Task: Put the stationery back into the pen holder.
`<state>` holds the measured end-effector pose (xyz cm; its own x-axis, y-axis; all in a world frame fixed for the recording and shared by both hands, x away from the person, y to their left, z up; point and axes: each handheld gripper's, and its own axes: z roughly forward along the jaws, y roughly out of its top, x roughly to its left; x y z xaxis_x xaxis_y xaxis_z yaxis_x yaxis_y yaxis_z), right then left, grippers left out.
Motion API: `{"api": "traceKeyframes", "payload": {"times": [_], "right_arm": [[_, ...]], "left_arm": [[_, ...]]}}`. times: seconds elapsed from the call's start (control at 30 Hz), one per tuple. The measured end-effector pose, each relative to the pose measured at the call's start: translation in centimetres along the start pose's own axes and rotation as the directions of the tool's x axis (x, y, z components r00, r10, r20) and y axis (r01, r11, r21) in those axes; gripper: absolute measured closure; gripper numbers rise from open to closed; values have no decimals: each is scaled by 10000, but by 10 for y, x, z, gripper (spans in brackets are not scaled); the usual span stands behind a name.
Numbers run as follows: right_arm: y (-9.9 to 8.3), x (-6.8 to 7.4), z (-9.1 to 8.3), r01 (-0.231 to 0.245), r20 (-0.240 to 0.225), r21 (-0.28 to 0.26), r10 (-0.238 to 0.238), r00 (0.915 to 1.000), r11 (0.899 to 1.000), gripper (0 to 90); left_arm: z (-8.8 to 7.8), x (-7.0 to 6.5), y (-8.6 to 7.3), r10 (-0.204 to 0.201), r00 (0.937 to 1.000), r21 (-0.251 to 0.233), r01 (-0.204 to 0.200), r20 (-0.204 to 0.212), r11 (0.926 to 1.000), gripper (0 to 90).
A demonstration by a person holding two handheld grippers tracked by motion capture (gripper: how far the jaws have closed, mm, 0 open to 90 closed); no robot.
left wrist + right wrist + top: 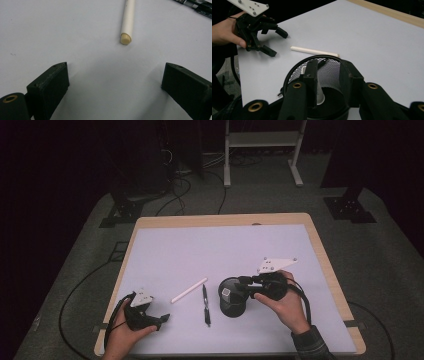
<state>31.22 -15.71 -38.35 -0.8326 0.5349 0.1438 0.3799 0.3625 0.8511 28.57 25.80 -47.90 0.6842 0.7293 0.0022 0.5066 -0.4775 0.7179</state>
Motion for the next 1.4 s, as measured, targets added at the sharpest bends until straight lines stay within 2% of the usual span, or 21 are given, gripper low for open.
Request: {"api": "traceKeyframes", "payload": {"times": [0.3,0.57,1.03,1.2,1.4], "right_arm": [[-9,-12,-22,-334,491,-293,348,9982,9990,670],[-15,-21,-41,-559,1005,-492,607,9931,9972,657],[-41,-39,-56,-891,2136,-228,919,9726,9958,590],[-49,-45,-57,-976,2466,1,946,9645,9952,532],[-60,-52,-57,-1087,2972,223,972,9499,9938,426]], "left_arm": [[0,0,0,-1,10000,1,1,0,10000,66],[0,0,0,-1,10000,2,1,-2,10000,66],[0,0,0,39,10000,2,-39,-9,10000,66],[0,0,0,49,10000,6,-49,-14,10000,66],[0,0,0,59,10000,12,-59,-17,10000,66]]}}
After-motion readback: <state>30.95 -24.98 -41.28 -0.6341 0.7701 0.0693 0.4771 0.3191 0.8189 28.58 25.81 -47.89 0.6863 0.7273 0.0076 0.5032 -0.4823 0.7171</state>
